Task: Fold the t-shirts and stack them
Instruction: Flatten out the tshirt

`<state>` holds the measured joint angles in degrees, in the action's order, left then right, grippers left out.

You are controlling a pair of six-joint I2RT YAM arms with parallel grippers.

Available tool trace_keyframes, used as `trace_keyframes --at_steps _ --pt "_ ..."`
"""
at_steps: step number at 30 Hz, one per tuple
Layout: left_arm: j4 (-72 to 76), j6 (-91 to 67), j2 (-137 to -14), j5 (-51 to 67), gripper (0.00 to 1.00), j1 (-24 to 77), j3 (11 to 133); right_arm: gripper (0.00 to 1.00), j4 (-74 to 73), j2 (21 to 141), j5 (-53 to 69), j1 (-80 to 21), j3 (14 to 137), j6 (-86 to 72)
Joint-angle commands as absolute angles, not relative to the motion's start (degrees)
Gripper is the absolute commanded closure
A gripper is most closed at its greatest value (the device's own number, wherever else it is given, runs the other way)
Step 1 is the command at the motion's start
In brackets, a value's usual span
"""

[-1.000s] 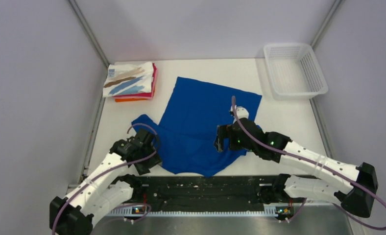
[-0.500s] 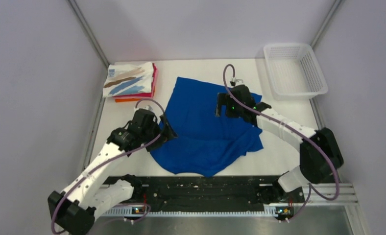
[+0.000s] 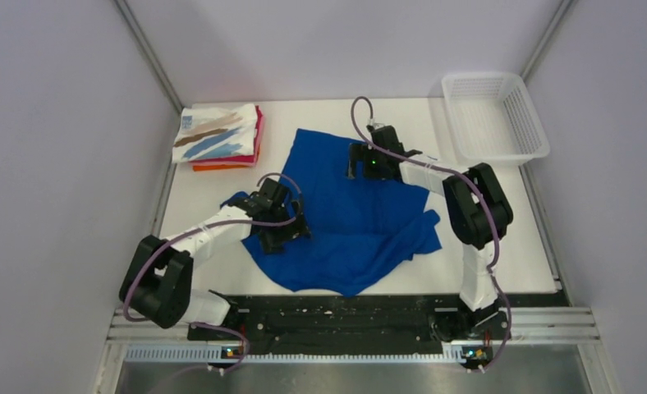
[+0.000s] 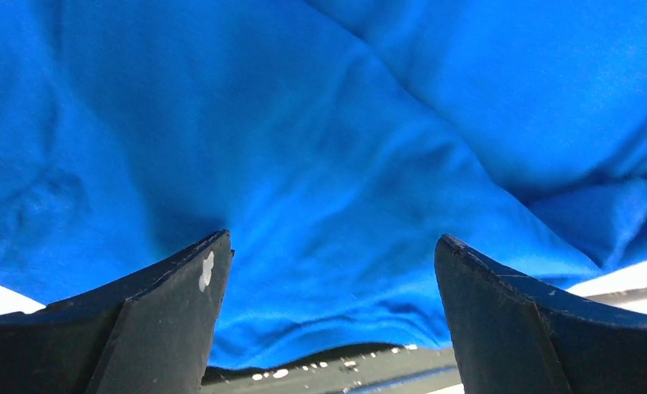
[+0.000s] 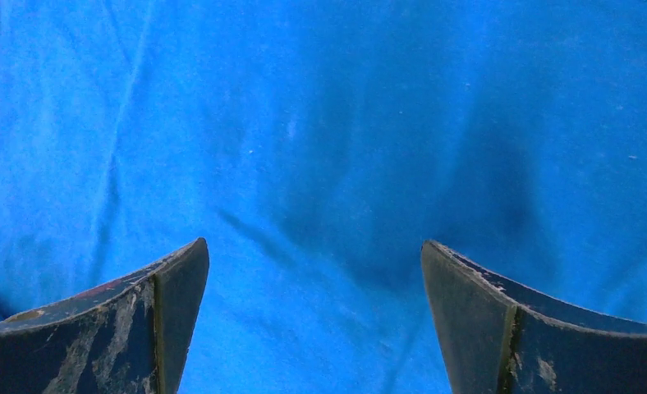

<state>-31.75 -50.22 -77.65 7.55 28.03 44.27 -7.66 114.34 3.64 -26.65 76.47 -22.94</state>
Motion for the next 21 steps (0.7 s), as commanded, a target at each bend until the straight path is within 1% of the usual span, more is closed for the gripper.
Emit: trace_keyframes --at_steps 1,4,6,9,11,14,16,18,20,21 --pt "-33.11 -49.27 -82.51 0.75 0.02 27.24 46.14 0.01 -6.23 117.34 8.87 -24.67 75.66 -25.80" --pt "-31.97 -48.50 -89.83 0.53 0.02 25.70 48.58 0.01 -4.68 114.84 8.61 -23.03 70.63 -27.29" --pt "-32.03 -47.85 -95.84 0.84 0.02 23.96 52.16 0.01 -2.05 111.25 7.94 -20.84 64.35 -28.73" --pt "-33.41 -46.24 -104.89 1.15 0.02 21.70 61.19 0.01 -0.53 104.97 7.23 -17.56 56.02 -31.34" --pt "-35.04 -45.14 -111.50 -0.30 0.03 21.22 69.88 0.01 1.22 100.07 5.18 -16.41 50.74 -33.15" --pt "-40.55 -42.93 -123.18 0.55 0.03 21.01 92.02 0.01 2.10 92.56 4.83 -16.33 43.40 -36.93" --pt "-40.74 -41.43 -131.24 3.51 0.03 20.98 105.79 0.01 3.21 88.01 6.06 -16.69 38.30 -39.24" --pt "-42.91 -40.80 -140.31 8.62 0.03 20.96 122.28 0.01 3.11 84.81 8.05 -18.24 34.63 -40.21" --pt "-41.01 -41.78 -149.73 16.15 0.02 21.09 135.86 0.01 0.99 83.70 10.00 -22.74 33.52 -39.41" --pt "-34.23 -43.86 -152.42 19.21 0.01 20.98 138.59 0.01 0.34 84.33 11.28 -27.00 33.93 -38.17"
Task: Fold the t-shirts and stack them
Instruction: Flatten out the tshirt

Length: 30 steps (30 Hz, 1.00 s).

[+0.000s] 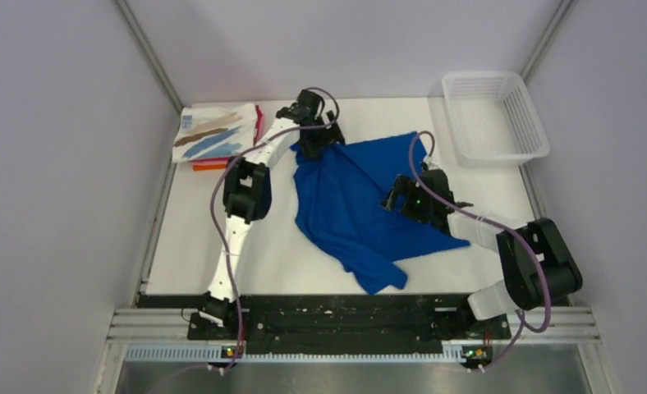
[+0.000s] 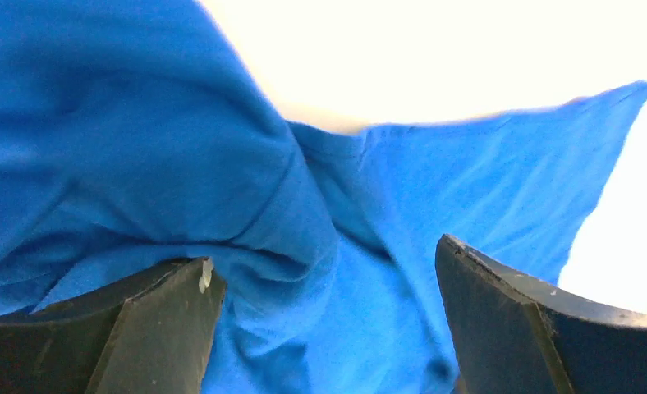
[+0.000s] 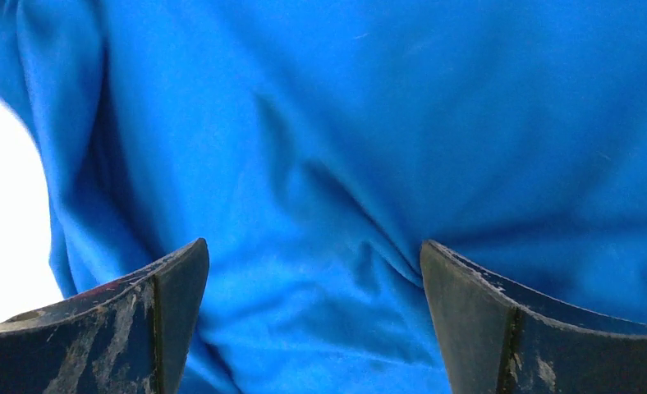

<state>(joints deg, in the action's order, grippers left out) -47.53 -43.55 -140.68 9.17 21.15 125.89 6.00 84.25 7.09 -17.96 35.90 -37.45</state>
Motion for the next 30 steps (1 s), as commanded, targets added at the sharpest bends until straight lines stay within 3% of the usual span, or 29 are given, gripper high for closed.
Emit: trace_keyframes --at_steps 1,5,9,13,22,30 --pt "-28.32 -46.07 -153.36 20.53 0.01 20.99 138.08 0.01 0.30 85.32 12.91 -30.37 34.71 -37.07" --pt "-17.36 -51.50 -154.51 22.42 0.01 20.53 138.63 0.01 0.58 88.71 13.36 -33.85 38.43 -36.13" --pt "-20.26 -47.72 -149.31 15.78 0.01 20.00 138.69 0.01 -5.29 87.89 4.07 -31.27 43.57 -33.36" --pt "-26.71 -41.00 -139.79 9.13 0.01 20.30 134.83 0.01 -5.87 87.52 4.12 -31.34 46.04 -32.40" --pt "-39.32 -35.33 -104.67 -7.51 0.01 26.23 99.96 0.01 -12.75 73.17 -9.64 -29.97 45.39 -34.58" --pt "-31.08 -44.61 -78.60 3.48 0.08 41.88 57.99 0.01 -16.32 58.41 -14.12 -26.07 36.18 -37.84"
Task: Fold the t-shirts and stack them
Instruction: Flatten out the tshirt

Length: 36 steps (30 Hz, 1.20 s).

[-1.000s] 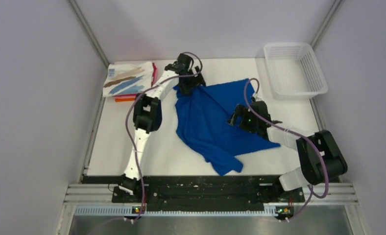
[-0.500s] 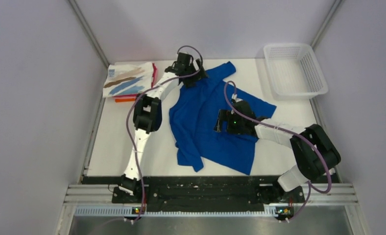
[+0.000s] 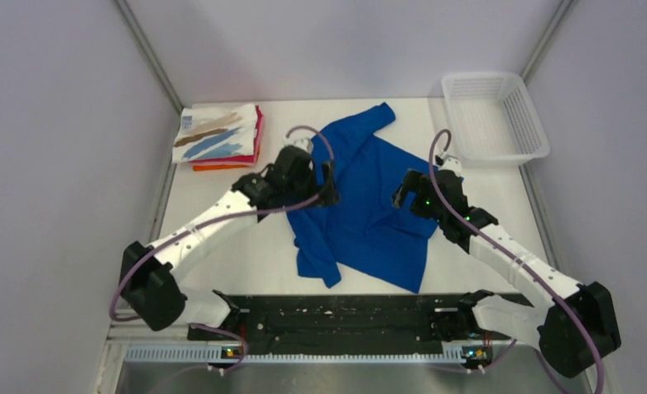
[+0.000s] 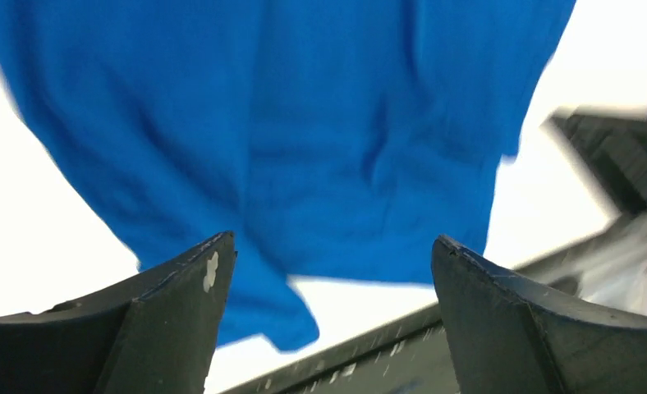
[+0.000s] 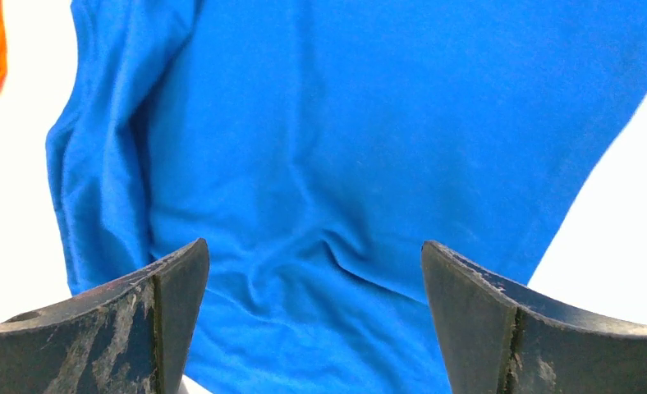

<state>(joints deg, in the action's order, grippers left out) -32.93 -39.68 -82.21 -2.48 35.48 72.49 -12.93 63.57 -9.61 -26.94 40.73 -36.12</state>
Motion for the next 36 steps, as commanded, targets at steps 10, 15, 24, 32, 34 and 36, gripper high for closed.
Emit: trace_keyframes --at_steps 10,15,24,32,34,36 --pt "-31.60 -53.05 -81.60 4.97 0.46 56.21 48.81 0.01 -18.04 52.21 -16.85 -25.80 34.26 -37.23" --pt "-31.70 -53.91 -85.03 5.79 0.46 58.16 48.02 0.01 -18.59 52.65 -17.96 -25.75 33.76 -36.45" --pt "-34.75 -55.22 -91.28 1.84 0.51 59.36 51.16 0.01 -19.20 53.51 -18.95 -25.75 33.96 -35.96" --pt "-43.35 -58.06 -96.26 -5.88 0.56 59.48 57.55 0.01 -19.58 53.31 -19.20 -25.75 33.52 -35.68" --pt "-44.55 -58.25 -97.46 -6.21 0.56 59.49 58.44 0.01 -19.55 53.26 -19.41 -25.74 33.36 -35.66" --pt "-46.78 -58.79 -99.37 -7.36 0.58 59.47 59.96 0.01 -19.55 53.34 -19.39 -25.69 33.31 -35.68"
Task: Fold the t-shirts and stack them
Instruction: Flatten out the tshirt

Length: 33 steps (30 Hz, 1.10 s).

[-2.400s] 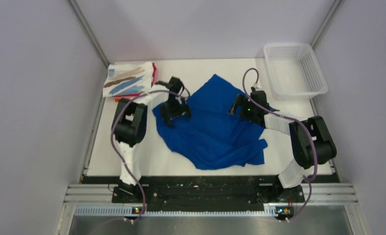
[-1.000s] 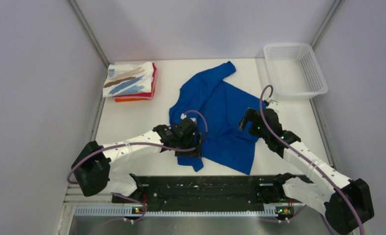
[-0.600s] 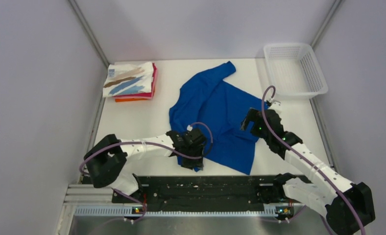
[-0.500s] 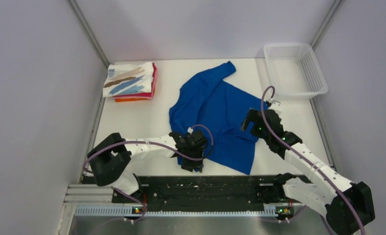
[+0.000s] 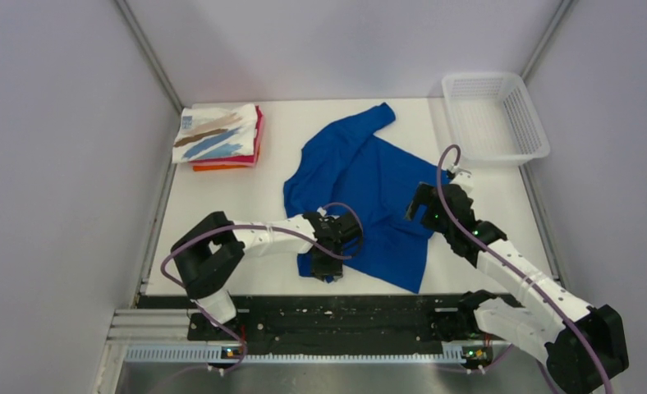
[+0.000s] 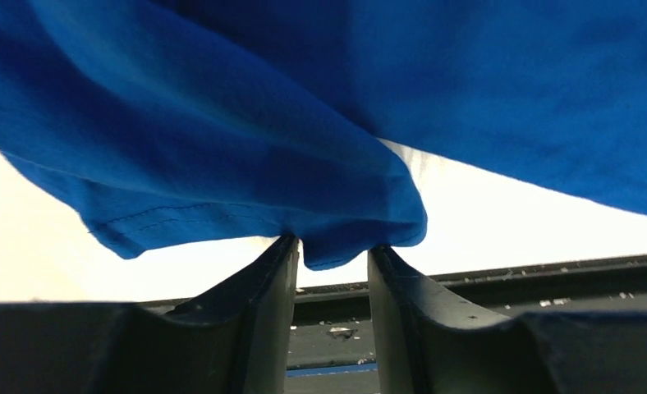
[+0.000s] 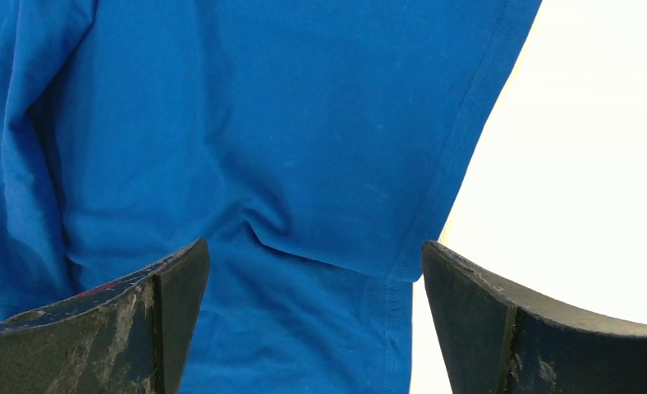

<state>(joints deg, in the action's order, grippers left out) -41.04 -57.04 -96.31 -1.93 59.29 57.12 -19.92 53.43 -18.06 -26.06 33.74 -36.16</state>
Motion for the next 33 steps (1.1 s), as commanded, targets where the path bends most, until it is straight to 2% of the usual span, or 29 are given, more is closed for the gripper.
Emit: trace_keyframes --at_steps 1,4,7,8,13,18,22,27,33 --pt "-48.23 -59.00 -100.87 -8.13 0.61 59.52 61.04 0.01 -19.61 53.27 -19.30 -25.68 33.24 -35.57" --pt "-49.60 -58.83 -103.13 -8.45 0.65 59.58 62.71 0.01 -19.64 53.17 -19.21 -25.66 33.11 -35.34" --pt "-48.88 -58.33 -103.68 -7.30 0.93 59.53 63.13 0.01 -19.79 53.06 -19.67 -25.68 32.79 -35.21" --pt "-49.15 -58.36 -103.31 -7.45 1.00 59.55 63.29 0.01 -20.08 53.05 -19.98 -25.67 32.84 -35.38" --pt "-49.76 -56.17 -97.26 -10.21 1.00 59.59 63.33 0.01 -20.37 52.05 -18.99 -25.66 32.47 -36.09" --pt "-53.33 -51.74 -85.49 -17.30 1.00 59.08 62.63 0.01 -22.40 48.80 -19.67 -25.71 31.86 -35.71" --pt "-58.03 -50.88 -77.70 -20.62 1.00 54.61 61.61 0.01 -21.56 47.98 -15.74 -25.67 30.77 -35.84" --pt "-58.69 -49.37 -71.96 -19.20 1.00 42.91 55.93 0.01 -14.33 55.83 -6.62 -27.42 30.14 -36.77" --pt "-58.05 -49.68 -67.80 -20.40 1.00 33.10 48.57 0.01 -13.03 71.83 -15.71 -40.09 38.17 -38.63"
